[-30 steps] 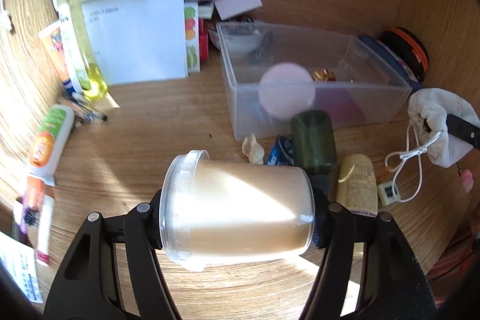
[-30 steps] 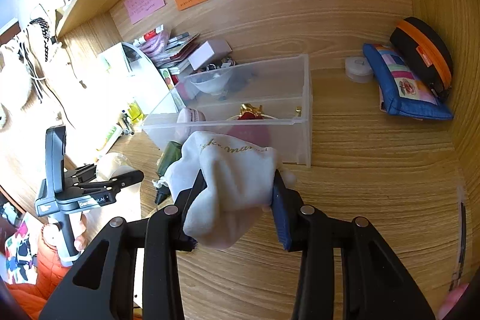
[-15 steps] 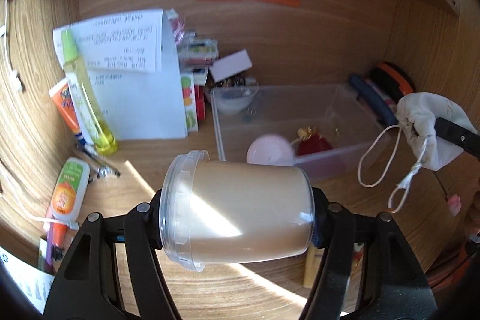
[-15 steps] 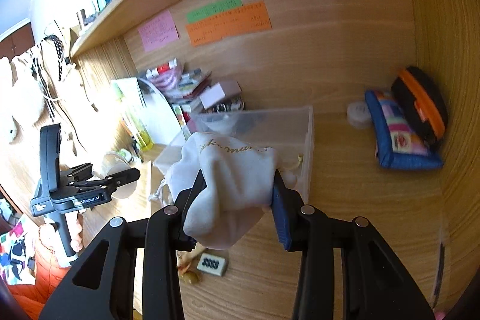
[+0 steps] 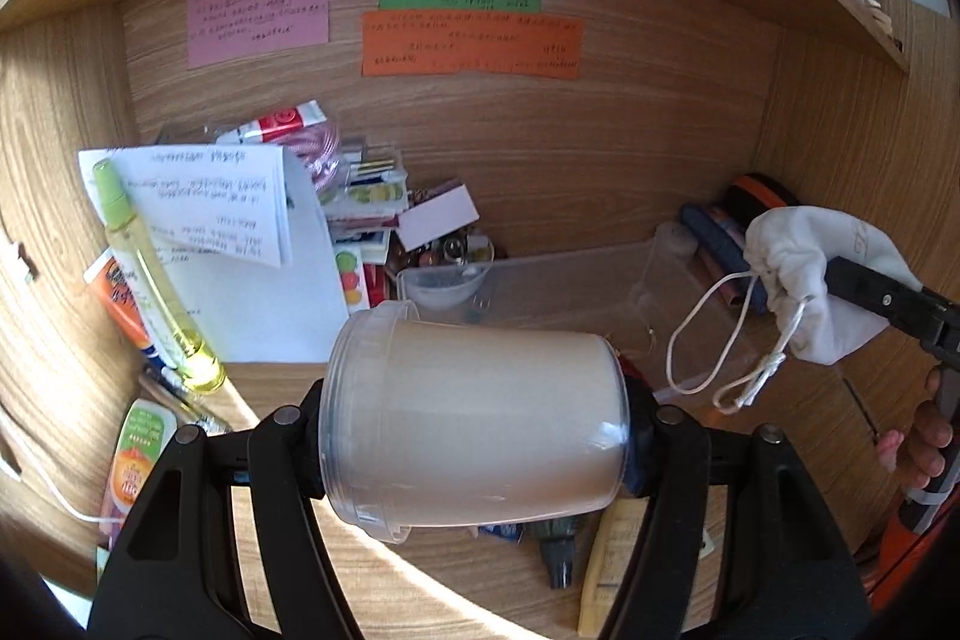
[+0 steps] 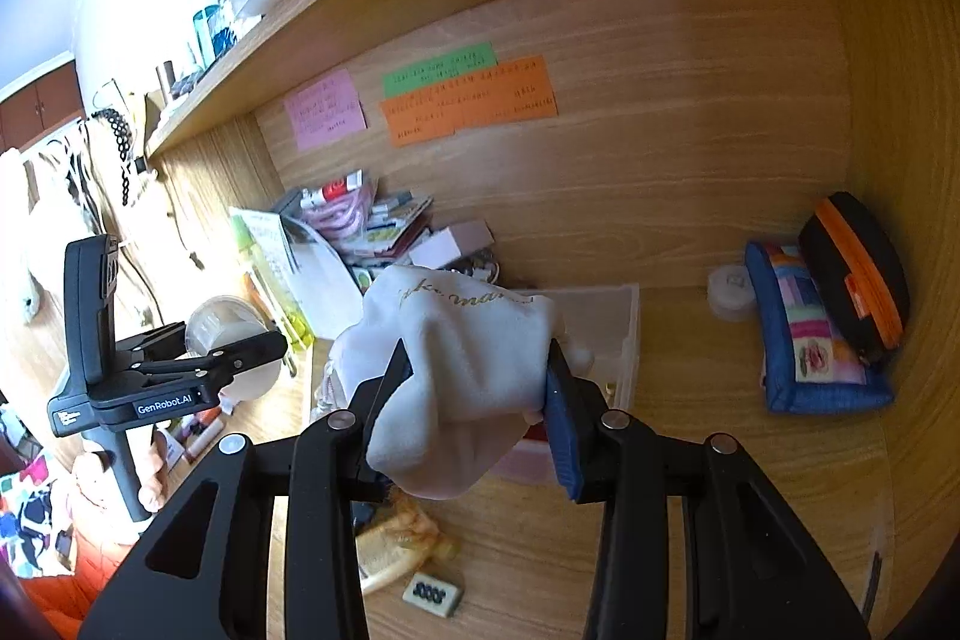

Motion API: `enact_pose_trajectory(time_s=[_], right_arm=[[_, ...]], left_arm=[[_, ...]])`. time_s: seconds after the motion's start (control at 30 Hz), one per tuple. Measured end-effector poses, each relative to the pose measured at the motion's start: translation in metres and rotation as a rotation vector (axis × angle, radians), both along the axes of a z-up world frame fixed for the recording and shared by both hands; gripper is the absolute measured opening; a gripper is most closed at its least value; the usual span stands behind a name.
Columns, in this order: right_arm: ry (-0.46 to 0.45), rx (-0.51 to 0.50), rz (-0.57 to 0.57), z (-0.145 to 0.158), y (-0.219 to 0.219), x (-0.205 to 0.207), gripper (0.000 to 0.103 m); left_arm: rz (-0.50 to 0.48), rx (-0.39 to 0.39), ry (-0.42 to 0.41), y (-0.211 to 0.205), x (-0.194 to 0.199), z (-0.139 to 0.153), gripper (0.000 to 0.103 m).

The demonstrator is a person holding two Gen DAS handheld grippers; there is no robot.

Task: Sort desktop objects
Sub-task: 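Lift both items over the clear box and release them inside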

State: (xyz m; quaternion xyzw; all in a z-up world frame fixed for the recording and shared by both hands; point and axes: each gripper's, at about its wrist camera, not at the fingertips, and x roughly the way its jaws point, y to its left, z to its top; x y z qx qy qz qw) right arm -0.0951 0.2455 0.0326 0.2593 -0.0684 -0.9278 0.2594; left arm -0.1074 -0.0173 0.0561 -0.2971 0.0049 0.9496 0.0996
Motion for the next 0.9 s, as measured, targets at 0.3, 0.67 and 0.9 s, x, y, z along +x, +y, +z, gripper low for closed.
enact_pose_trajectory(time_s=[0.3,0.67,0.9], right_arm=[[-0.023,-0.003,0.005,-0.01,-0.004,-0.032,0.036],[-0.119,0.021,0.018,-0.036,-0.018,-0.069,0.036],[-0.177,0.112,0.028,-0.054,-0.035,-0.093,0.036]], left_arm=[[-0.018,0.02,-0.021,0.001,-0.034,0.003,0.066],[-0.062,0.042,-0.123,0.011,-0.088,-0.024,0.066],[-0.069,0.017,-0.188,0.022,-0.123,-0.045,0.066]])
